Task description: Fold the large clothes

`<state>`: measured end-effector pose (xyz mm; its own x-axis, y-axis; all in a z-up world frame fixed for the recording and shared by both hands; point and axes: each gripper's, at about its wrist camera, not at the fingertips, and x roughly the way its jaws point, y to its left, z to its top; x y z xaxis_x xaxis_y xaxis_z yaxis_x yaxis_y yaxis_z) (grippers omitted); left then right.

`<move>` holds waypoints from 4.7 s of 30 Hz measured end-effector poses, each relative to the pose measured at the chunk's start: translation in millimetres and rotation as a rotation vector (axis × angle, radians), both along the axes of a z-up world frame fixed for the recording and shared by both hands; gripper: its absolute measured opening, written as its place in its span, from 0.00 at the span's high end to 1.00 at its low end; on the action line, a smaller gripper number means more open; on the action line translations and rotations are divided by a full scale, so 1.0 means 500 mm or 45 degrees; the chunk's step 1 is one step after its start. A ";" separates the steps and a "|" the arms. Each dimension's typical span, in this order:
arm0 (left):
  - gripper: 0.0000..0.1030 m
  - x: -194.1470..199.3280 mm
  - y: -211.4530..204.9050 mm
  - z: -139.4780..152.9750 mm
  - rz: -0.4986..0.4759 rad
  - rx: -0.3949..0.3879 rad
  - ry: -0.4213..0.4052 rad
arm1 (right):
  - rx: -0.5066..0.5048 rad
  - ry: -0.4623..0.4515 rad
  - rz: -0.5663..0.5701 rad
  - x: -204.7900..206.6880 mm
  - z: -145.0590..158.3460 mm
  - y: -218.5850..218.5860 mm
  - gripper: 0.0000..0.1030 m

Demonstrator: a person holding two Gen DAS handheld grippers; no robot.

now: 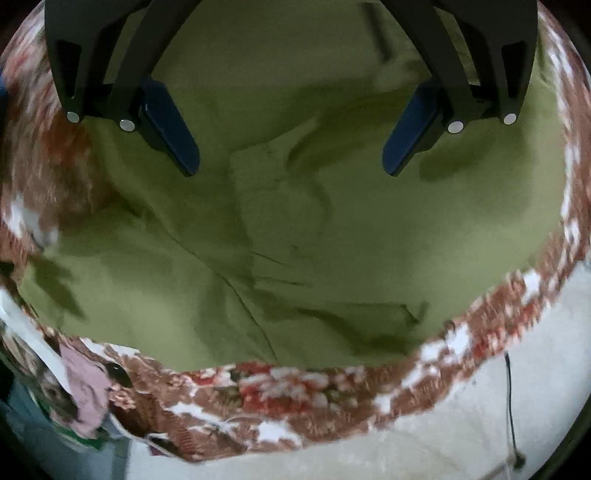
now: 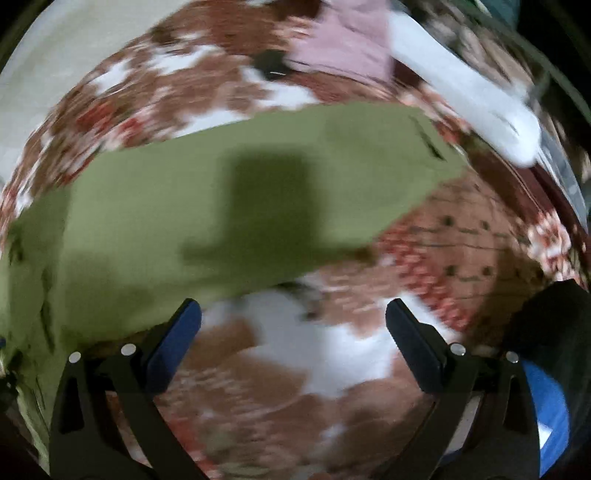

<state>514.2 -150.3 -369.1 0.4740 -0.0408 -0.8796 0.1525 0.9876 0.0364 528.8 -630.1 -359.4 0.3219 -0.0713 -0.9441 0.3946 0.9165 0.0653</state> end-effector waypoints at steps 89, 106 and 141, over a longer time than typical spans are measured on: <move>0.05 -0.315 0.440 0.007 0.107 0.014 -0.112 | 0.332 -0.569 1.117 0.131 0.318 1.243 0.96; 0.05 -0.476 0.786 -0.078 0.435 0.024 0.031 | 0.192 -0.245 1.355 0.007 0.079 1.652 0.96; 0.05 -0.343 1.014 0.134 0.670 -0.001 -0.150 | -0.123 -0.140 1.718 -0.123 -0.010 1.657 0.05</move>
<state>342.5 356.7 -302.2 0.5259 0.2279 -0.8194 -0.3681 0.9295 0.0223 467.2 198.2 -364.4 0.2659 0.2926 -0.9185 -0.8098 0.5847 -0.0482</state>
